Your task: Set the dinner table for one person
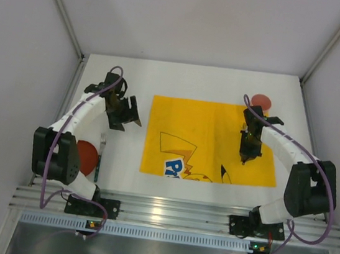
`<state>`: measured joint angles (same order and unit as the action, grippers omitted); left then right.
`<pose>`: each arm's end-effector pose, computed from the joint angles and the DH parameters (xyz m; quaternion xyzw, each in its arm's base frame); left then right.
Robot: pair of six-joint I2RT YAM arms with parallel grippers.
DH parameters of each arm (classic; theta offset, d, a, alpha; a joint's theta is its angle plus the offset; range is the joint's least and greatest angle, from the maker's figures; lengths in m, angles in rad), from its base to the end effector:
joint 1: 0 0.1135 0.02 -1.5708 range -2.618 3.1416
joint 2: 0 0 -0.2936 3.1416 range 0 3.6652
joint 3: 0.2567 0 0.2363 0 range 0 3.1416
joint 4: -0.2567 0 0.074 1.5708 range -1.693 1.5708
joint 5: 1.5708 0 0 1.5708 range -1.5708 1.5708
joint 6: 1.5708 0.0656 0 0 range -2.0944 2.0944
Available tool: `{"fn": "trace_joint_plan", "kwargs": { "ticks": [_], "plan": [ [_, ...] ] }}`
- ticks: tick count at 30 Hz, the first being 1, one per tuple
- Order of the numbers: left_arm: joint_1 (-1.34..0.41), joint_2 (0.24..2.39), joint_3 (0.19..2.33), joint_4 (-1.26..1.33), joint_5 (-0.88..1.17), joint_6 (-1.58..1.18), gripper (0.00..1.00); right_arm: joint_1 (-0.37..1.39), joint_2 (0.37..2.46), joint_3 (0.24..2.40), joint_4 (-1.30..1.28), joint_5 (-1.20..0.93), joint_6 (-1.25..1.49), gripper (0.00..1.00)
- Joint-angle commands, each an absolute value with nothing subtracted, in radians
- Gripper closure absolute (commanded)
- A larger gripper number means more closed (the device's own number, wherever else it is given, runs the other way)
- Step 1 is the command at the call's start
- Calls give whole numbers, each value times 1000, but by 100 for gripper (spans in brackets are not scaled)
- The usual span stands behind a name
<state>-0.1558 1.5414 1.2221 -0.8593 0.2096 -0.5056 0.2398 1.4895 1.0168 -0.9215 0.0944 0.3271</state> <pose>0.2943 -0.0600 0.2645 -0.1497 0.9641 -0.1600 0.1500 0.2457 0.0537 0.2183 0.0476 0.9939 -0.0205 0.0977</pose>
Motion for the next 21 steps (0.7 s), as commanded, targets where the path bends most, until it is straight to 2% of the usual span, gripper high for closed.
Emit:
{"fn": "trace_joint_plan", "kwargs": {
  "ticks": [1,2,3,4,5,6,8,11,15,21],
  "plan": [
    [-120,1500,1203,-882,187,-460,23,227,1517,1058,-1002,192,314,90],
    [-104,1496,1195,-888,178,-453,23,226,1522,1058,-1006,192,318,69],
    [-95,1494,1192,-891,173,-446,23,225,1531,1057,-1017,208,325,59],
    [-86,1494,1190,-896,170,-431,23,227,1535,1057,-1026,222,328,56],
    [-68,1494,1192,-906,161,-423,23,226,1539,1058,-1032,233,331,42],
    [-58,1493,1193,-913,153,-416,23,227,1543,1060,-1046,254,339,33],
    [-29,1496,1206,-942,118,-393,23,227,1539,1071,-1058,261,341,27],
    [-8,1497,1227,-985,59,-370,23,233,1528,1107,-1078,259,342,25],
    [28,1491,1227,-1069,-148,-391,23,264,1500,1179,-1120,229,350,24],
    [57,1528,1157,-1077,-245,-408,24,322,1526,1272,-1134,173,364,24]
  ]
}}
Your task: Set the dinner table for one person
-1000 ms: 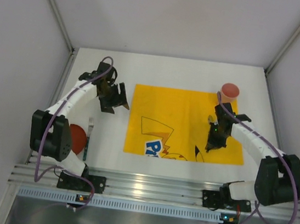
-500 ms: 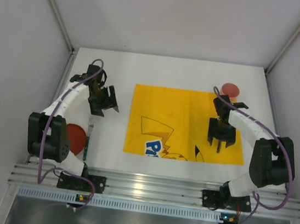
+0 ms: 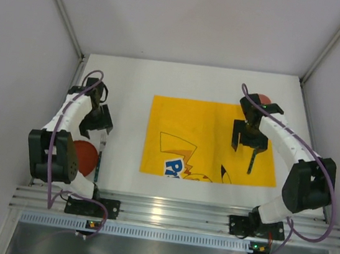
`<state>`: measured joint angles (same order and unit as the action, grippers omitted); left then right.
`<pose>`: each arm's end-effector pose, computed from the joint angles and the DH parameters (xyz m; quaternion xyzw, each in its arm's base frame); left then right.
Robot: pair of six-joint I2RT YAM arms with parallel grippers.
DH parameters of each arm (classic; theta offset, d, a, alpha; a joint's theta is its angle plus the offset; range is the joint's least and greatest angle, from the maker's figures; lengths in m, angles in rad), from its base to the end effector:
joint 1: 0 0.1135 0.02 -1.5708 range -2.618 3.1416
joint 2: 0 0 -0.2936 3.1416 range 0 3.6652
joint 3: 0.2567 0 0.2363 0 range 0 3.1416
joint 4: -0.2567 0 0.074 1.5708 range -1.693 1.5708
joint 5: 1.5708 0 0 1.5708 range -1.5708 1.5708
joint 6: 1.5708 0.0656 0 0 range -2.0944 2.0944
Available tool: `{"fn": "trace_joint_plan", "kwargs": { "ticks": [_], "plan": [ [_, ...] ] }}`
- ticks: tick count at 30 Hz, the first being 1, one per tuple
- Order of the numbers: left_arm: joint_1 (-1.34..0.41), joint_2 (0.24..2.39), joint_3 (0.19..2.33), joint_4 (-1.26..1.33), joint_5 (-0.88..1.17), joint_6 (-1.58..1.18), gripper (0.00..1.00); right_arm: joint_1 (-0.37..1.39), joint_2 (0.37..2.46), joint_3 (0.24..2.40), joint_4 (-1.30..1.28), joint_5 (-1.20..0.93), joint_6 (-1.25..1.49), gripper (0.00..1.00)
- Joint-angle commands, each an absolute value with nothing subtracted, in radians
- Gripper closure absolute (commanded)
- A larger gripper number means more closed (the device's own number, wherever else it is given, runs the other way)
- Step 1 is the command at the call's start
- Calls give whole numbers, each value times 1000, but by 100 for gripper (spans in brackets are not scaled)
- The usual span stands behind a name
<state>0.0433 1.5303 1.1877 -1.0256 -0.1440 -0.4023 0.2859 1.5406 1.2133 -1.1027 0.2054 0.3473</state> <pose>0.2708 0.0212 0.2505 -0.2263 0.9662 0.0524 0.1120 0.2592 0.0622 0.2534 0.0377 0.9916 -0.0754 0.0983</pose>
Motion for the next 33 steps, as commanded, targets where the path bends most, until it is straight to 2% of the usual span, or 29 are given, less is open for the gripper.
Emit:
{"fn": "trace_joint_plan", "kwargs": {
  "ticks": [1,4,17,22,23,25,26,27,33],
  "plan": [
    [63,1543,1138,-1071,-253,-402,23,327,1532,1290,-1135,167,364,24],
    [94,1565,1108,-1042,-232,-394,23,341,1554,1318,-1134,152,356,24],
    [127,1744,1052,-942,-236,-422,34,328,1601,1362,-1127,137,264,24],
    [129,1811,1025,-881,-241,-422,55,316,1606,1384,-1127,117,241,24],
    [129,1818,1023,-873,-241,-422,66,314,1603,1382,-1126,114,241,25],
    [129,1831,1020,-847,-227,-425,80,311,1603,1381,-1126,101,242,25],
    [127,1835,1019,-836,-216,-423,94,311,1605,1378,-1121,95,242,25],
    [129,1844,1025,-821,-209,-429,100,311,1608,1376,-1118,88,241,25],
    [126,1920,1110,-782,-152,-468,100,311,1617,1391,-1118,75,241,26]
  ]
}}
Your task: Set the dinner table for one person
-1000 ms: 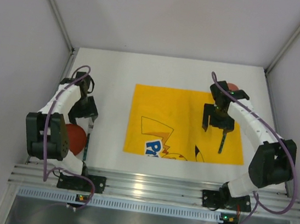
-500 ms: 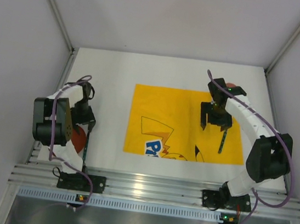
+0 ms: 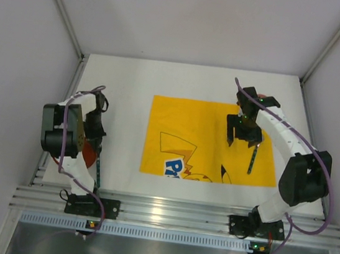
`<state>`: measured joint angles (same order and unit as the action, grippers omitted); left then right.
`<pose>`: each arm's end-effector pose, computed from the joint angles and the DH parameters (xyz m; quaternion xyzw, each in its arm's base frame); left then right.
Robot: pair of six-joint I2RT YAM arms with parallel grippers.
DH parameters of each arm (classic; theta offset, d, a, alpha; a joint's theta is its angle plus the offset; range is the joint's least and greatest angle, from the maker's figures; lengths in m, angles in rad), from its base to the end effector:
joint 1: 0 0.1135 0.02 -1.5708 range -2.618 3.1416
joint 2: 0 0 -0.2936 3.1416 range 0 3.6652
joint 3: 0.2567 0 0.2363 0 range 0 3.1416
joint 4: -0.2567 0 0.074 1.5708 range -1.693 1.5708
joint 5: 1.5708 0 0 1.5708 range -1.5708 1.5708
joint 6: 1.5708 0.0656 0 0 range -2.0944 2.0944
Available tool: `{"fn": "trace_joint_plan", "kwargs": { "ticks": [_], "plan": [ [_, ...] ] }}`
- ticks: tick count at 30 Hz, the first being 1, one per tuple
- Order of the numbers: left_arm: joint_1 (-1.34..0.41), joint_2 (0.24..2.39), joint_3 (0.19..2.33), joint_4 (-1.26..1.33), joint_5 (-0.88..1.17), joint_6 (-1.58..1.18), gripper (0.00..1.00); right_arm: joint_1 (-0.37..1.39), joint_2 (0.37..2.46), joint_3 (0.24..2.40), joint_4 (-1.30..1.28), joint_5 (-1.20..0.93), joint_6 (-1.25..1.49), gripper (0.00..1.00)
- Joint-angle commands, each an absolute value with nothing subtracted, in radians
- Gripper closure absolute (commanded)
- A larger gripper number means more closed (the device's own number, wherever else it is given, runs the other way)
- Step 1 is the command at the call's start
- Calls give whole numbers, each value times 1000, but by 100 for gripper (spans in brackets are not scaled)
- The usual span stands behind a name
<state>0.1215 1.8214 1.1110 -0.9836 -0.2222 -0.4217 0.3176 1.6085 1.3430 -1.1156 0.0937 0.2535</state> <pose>0.2844 0.0493 0.1574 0.2595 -0.9574 -0.1186 0.0439 0.2809 0.0859 0.2680 -0.0274 0.9940 -0.0181 0.1039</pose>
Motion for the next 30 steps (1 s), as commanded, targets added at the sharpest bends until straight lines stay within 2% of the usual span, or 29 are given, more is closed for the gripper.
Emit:
{"fn": "trace_joint_plan", "kwargs": {
  "ticks": [1,9,15,23,26,30],
  "plan": [
    [124,1933,1146,-781,-147,-474,100,311,1620,1393,-1118,75,241,26],
    [80,2075,1415,-778,-45,-570,100,310,1624,1399,-1114,83,239,26],
    [-23,2202,1571,-769,44,-710,100,307,1623,1394,-1104,89,236,26],
    [-126,2381,2058,-920,20,-683,100,301,1598,1390,-1095,83,236,27],
    [-150,2376,2195,-982,9,-660,100,299,1575,1396,-1092,58,238,27],
    [-192,2214,2117,-985,-37,-664,100,301,1540,1401,-1092,40,248,27]
  ]
}}
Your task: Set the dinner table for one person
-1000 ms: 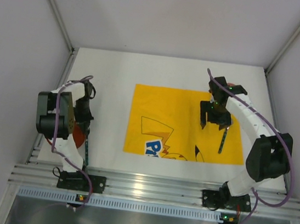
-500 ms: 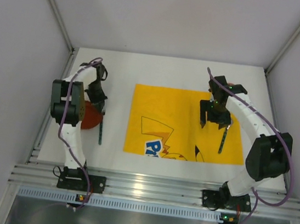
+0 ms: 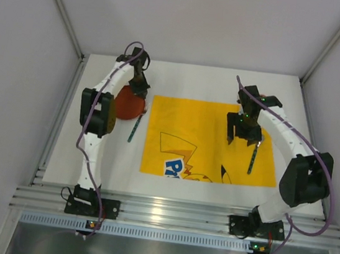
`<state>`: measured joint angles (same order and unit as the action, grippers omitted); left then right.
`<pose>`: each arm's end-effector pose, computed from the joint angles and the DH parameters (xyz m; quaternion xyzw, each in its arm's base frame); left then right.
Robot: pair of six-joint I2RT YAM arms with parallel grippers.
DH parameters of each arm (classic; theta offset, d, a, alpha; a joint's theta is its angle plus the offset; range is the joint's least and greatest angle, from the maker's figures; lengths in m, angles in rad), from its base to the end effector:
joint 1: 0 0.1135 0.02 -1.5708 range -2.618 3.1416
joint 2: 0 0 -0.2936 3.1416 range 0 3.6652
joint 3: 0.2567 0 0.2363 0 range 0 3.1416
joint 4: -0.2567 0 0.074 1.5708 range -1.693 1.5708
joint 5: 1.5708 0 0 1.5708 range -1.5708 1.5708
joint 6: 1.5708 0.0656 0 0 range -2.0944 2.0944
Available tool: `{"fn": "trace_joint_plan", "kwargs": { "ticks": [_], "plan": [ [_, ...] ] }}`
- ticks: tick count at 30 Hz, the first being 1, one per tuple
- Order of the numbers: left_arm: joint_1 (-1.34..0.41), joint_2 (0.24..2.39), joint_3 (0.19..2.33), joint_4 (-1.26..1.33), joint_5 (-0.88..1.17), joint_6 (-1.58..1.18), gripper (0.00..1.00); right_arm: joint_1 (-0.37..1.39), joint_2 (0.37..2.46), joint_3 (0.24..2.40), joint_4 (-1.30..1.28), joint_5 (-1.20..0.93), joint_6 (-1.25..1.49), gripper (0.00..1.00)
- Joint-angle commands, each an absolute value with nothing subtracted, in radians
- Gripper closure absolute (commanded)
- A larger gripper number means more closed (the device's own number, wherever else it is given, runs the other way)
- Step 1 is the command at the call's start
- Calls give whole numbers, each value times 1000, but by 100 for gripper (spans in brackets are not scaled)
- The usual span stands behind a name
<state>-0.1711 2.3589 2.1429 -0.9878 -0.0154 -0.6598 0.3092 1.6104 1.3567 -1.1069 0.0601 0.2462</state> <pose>0.5070 -0.0866 0.1999 -0.2392 0.9536 -0.0667 0.1700 0.2841 0.0866 0.2712 -0.0281 0.9936 0.0000 0.1090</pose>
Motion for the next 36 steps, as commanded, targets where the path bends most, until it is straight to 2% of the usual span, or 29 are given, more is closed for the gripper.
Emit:
{"fn": "trace_joint_plan", "kwargs": {
  "ticks": [1,5,10,11,12,14,21,32,35,36],
  "plan": [
    [-204,2180,2093,-983,-37,-667,100,301,1525,1399,-1095,41,258,27],
    [-320,2063,2036,-995,-60,-649,100,301,1479,1405,-1124,127,304,27],
    [-558,2072,2031,-977,-5,-644,100,279,1379,1417,-1161,316,448,22],
    [-587,2082,2031,-963,-6,-655,100,269,1367,1419,-1166,339,463,7],
    [-642,2104,2037,-954,-6,-663,100,262,1356,1423,-1173,350,480,1],
    [-692,2135,2063,-936,46,-681,100,252,1327,1422,-1186,354,497,0],
    [-860,2321,2279,-937,15,-672,100,245,1249,1365,-1239,357,502,0],
    [-923,2442,2250,-755,145,-646,100,242,1131,1284,-1307,388,506,0],
    [-946,2471,2252,-741,176,-643,77,241,1127,1273,-1312,391,505,0],
    [-951,2473,2252,-744,179,-646,65,241,1126,1272,-1312,390,505,0]
  ]
}}
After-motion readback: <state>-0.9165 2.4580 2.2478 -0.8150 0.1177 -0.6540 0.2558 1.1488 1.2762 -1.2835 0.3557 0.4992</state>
